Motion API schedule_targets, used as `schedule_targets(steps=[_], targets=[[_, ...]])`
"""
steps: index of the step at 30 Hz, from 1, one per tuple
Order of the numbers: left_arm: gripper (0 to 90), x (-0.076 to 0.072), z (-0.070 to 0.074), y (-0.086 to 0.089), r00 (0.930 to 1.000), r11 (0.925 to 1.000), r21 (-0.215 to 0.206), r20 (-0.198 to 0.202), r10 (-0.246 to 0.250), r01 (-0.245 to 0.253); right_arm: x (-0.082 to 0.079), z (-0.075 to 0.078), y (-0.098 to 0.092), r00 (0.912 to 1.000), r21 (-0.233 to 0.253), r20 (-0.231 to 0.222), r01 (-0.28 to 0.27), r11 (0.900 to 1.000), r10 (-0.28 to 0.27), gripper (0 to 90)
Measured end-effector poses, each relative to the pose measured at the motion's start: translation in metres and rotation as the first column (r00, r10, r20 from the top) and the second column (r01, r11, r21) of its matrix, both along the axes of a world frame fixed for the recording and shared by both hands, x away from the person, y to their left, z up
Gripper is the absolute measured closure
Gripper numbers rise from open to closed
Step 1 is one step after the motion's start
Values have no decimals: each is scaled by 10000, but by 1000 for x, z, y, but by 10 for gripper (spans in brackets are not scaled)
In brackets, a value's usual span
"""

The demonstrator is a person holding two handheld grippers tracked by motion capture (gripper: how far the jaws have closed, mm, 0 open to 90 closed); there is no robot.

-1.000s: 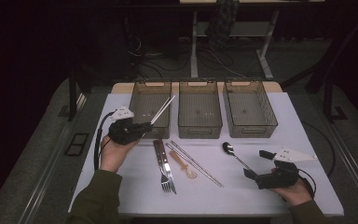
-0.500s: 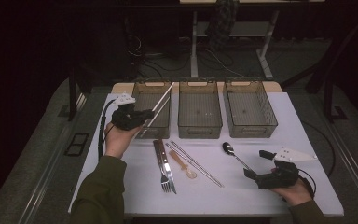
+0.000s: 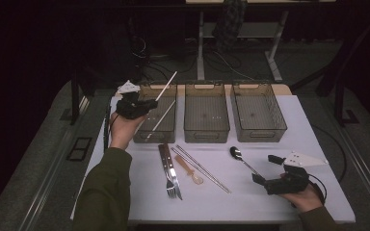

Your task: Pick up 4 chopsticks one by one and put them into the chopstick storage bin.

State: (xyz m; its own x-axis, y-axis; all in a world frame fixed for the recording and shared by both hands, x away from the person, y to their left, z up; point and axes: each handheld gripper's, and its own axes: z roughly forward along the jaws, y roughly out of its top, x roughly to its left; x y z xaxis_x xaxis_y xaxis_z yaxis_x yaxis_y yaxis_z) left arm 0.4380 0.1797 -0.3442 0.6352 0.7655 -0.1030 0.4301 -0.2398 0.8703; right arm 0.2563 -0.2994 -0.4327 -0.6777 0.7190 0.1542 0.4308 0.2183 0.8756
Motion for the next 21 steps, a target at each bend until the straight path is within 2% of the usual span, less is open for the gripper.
schedule_targets(steps=[6, 10, 13, 16, 21], targets=[[834, 16, -5, 4, 9994, 9994, -95, -14, 336, -336, -1, 1, -1, 10000, 82, 8, 29, 10000, -29, 20], [834, 24, -7, 2, 9988, 9989, -68, 160, 465, -464, -2, 1, -2, 10000, 139, 13, 46, 9999, -46, 20], [834, 28, -11, 1, 9979, 9981, -242, 287, 582, -575, -2, 1, -2, 10000, 187, 39, 46, 9998, -46, 20], [834, 31, -15, 0, 9975, 9978, 16, 262, 662, -662, -2, 1, -2, 10000, 215, 37, 43, 9998, -44, 19], [833, 34, -24, -1, 9973, 9959, 533, -6, 738, -736, -1, 1, -3, 10000, 208, 41, 38, 9998, -39, 20]])
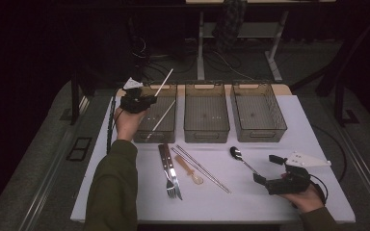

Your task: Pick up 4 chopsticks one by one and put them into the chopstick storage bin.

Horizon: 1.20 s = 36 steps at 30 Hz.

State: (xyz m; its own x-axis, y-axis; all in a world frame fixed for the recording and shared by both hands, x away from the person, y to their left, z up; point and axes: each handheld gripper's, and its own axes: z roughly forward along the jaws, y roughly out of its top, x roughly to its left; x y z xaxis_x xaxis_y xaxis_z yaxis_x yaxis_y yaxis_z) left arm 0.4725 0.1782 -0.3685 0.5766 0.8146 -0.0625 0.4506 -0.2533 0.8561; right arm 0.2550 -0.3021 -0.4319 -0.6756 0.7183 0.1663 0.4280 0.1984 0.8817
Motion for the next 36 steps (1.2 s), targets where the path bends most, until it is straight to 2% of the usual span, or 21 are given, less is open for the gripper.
schedule_targets(steps=[3, 7, 12, 17, 21, 24, 28, 36], targets=[[833, 2, -5, -1, 9998, 9995, 324, -210, 45, -38, 0, 0, 0, 10000, 0, -8, 17, 10000, -17, 19], [833, 4, -9, -3, 9995, 9992, 404, -292, 91, -79, -1, 0, 0, 10000, -14, 26, 16, 10000, -16, 20], [832, 8, -17, -4, 9949, 9968, 706, -911, 443, -379, -1, 0, -1, 10000, 29, -30, 69, 10000, -69, 20], [830, 9, -18, -5, 9925, 9944, 898, -1035, 643, -551, -2, 0, -1, 10000, 10, -14, 58, 10000, -58, 19], [817, 9, -18, -6, 9913, 9924, 1002, -1034, 819, -715, -2, 0, -1, 10000, 13, -18, 70, 10000, -70, 20], [743, 9, -18, -6, 9896, 9912, 964, -1036, 1001, -902, -2, 0, -2, 10000, 12, -19, 72, 10000, -72, 19], [702, 8, -18, -7, 9909, 9907, 1090, -982, 920, -811, -2, 0, -2, 10000, 22, -16, 67, 10000, -67, 20], [588, 1, -11, -6, 9954, 9966, 692, -816, 503, -447, -2, 0, -1, 10000, -2, -9, 53, 10000, -53, 20]])
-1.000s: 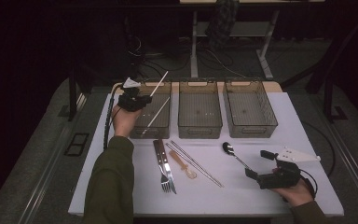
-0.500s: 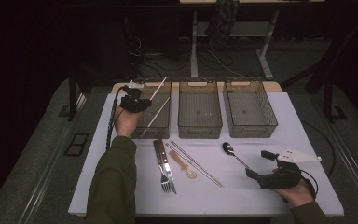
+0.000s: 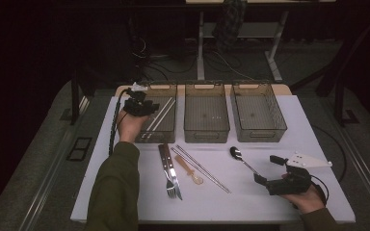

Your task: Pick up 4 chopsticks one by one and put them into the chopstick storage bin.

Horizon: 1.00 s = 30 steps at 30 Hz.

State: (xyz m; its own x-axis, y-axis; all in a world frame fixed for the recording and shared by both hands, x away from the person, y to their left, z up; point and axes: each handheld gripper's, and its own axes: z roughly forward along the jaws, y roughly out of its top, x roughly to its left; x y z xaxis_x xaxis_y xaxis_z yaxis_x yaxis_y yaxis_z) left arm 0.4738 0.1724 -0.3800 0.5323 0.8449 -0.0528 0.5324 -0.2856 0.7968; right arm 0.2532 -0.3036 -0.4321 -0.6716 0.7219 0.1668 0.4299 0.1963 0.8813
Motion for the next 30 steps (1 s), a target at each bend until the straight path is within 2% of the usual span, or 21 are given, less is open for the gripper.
schedule_targets(steps=[8, 12, 19, 30], targets=[[474, -17, 18, 1, 9968, 9949, -628, 170, -781, 791, 0, 1, 0, 10000, -52, 3, 22, 10000, -22, 20], [441, -28, 22, 2, 9940, 9930, -468, 186, -1078, 1085, 0, 0, 0, 10000, -72, 4, 9, 10000, -9, 20], [399, -52, 20, 8, 9889, 9868, -660, 216, -1467, 1478, 0, 0, 1, 10000, -93, -41, 13, 10000, -14, 20], [357, -88, 10, 2, 9764, 9736, -735, 269, -2145, 2159, 1, 0, 2, 10000, -128, -54, 9, 9999, -9, 20]])
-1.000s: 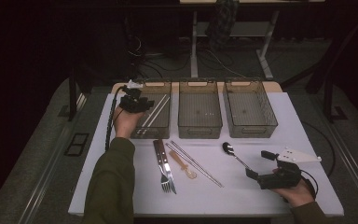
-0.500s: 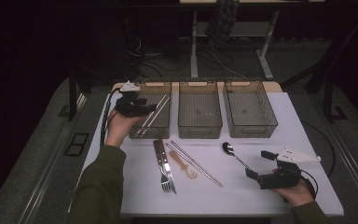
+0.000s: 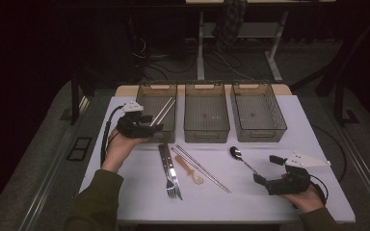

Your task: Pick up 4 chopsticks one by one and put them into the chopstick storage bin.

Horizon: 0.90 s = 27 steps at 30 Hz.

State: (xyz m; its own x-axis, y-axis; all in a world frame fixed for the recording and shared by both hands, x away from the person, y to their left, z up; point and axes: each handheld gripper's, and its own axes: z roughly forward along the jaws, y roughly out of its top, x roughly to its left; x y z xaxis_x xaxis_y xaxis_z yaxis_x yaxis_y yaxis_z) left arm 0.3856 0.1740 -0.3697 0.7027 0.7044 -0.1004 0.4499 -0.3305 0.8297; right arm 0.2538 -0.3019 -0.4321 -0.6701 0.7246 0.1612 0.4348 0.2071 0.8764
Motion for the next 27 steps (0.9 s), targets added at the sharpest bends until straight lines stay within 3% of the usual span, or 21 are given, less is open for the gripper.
schedule_targets(steps=[11, 21, 27], targets=[[319, -34, -6, -8, 9984, 9985, -83, 171, -542, 544, 0, 0, 0, 10000, 12, -38, -15, 10000, 15, 20], [204, -67, -22, -6, 9929, 9928, -382, 411, -1118, 1134, 1, 1, 1, 9999, 20, -102, 1, 10000, 0, 20], [133, -84, -33, -2, 9913, 9905, -612, 553, -1197, 1230, 1, 2, 0, 9999, 42, -121, 45, 10000, -45, 19]])
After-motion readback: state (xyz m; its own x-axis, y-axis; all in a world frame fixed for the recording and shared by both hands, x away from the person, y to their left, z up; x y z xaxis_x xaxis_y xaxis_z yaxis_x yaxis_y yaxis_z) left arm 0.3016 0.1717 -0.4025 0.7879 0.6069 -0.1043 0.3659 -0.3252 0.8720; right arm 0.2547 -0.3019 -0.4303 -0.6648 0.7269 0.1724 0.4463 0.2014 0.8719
